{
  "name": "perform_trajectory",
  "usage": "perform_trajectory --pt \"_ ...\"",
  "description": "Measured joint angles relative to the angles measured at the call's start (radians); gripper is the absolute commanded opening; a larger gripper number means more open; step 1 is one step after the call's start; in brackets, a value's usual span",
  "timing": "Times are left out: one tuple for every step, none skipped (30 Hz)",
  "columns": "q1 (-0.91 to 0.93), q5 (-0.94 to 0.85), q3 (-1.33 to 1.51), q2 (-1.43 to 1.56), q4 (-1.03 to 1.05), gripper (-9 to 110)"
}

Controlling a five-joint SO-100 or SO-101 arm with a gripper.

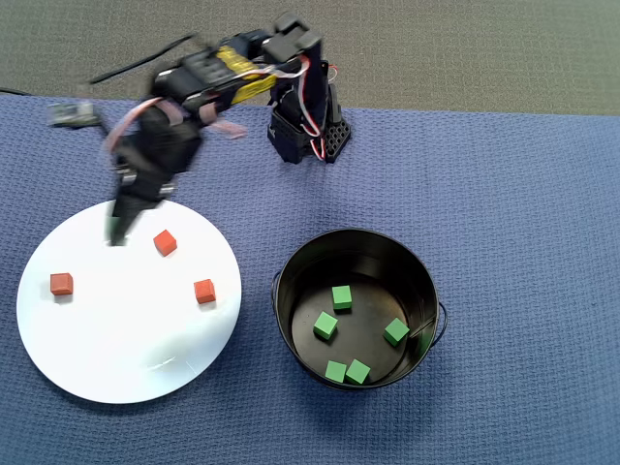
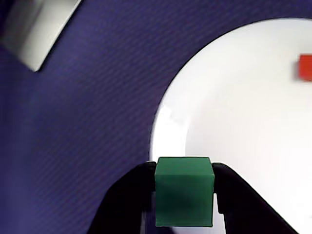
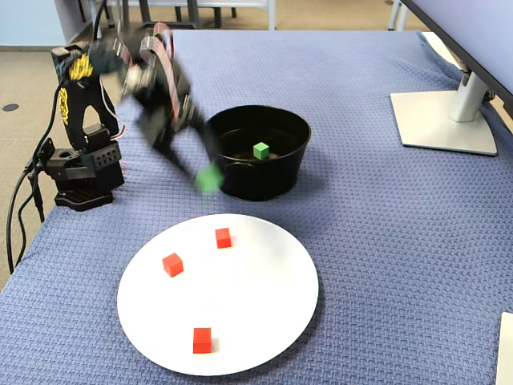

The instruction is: Pick up the green cubes from the white plate and place them in the black recipient

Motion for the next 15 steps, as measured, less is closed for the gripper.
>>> perform_trajectory --pt "-0.046 0.052 0.014 0.037 0.015 0" --pt "-0.095 0.106 0.031 0.069 0.029 0" --pt "-0.146 0.164 0.046 0.094 0.043 0" --pt "-0.198 0.222 0.067 0.117 0.057 0" --pt "-0.25 0.279 0.087 0.133 0.067 0" --pt "-0.305 0.337 0.11 0.146 0.074 0" --pt "-0.359 0.39 0.13 0.153 0.077 0" --pt "-0.411 0.439 0.15 0.155 0.077 0" --pt "-0.463 0.483 0.175 0.156 0.077 0" --pt "-0.514 0.526 0.199 0.156 0.075 0" --pt "-0.558 0.561 0.225 0.156 0.064 0" --pt "-0.595 0.592 0.25 0.156 0.052 0" --pt "-0.627 0.617 0.273 0.155 0.038 0" --pt "-0.657 0.637 0.298 0.15 0.023 0" --pt "-0.68 0.65 0.319 0.144 0.006 0"
